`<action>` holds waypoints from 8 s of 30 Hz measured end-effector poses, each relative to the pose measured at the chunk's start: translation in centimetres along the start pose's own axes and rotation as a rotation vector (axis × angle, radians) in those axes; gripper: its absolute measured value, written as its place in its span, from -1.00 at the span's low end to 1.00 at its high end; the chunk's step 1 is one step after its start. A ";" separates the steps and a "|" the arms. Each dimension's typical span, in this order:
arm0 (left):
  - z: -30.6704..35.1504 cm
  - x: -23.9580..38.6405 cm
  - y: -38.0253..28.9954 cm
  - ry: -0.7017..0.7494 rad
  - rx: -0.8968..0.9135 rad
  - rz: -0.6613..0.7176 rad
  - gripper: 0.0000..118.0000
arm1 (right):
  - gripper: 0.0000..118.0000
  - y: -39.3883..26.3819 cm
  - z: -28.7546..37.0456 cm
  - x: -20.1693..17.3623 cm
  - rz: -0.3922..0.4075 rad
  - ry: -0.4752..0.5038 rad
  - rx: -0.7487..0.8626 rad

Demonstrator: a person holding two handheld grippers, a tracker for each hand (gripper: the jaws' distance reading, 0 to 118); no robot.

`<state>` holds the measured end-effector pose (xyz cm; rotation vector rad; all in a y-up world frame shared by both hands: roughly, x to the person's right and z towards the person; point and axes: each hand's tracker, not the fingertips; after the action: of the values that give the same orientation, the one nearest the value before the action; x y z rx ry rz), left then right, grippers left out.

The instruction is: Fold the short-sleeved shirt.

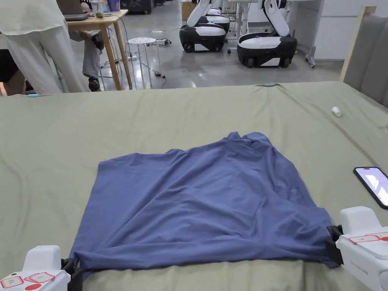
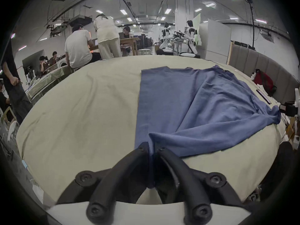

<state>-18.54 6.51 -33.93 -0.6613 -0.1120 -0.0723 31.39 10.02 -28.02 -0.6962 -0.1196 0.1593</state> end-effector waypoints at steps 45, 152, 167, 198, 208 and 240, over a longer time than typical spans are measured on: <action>-5.2 -0.6 13.9 0.047 0.088 -0.018 -0.92 | -0.92 15.1 -10.3 1.2 -0.016 -0.034 0.057; 1.5 0.0 4.9 0.023 -0.022 -0.078 -0.94 | -0.92 3.6 -3.2 -1.1 0.020 0.038 -0.183; 0.6 0.9 -0.8 0.024 -0.125 -0.095 -0.92 | -0.77 -0.9 -2.7 -2.3 0.050 0.019 -0.246; -6.8 3.2 15.5 0.272 0.011 -0.047 -0.70 | -1.00 8.1 -1.7 -6.4 -0.021 -0.015 0.016; -19.5 2.1 19.4 0.308 -0.182 -0.001 0.20 | -1.00 7.3 -5.2 -6.9 0.009 0.060 -0.020; -16.9 5.1 17.7 0.162 -0.111 0.015 -0.97 | 0.43 19.7 -21.9 1.7 -0.183 0.031 -0.195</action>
<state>-10.34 9.84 -57.34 -0.7648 0.0538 -0.1180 34.58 11.51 -57.34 -0.8771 -0.1699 -0.0393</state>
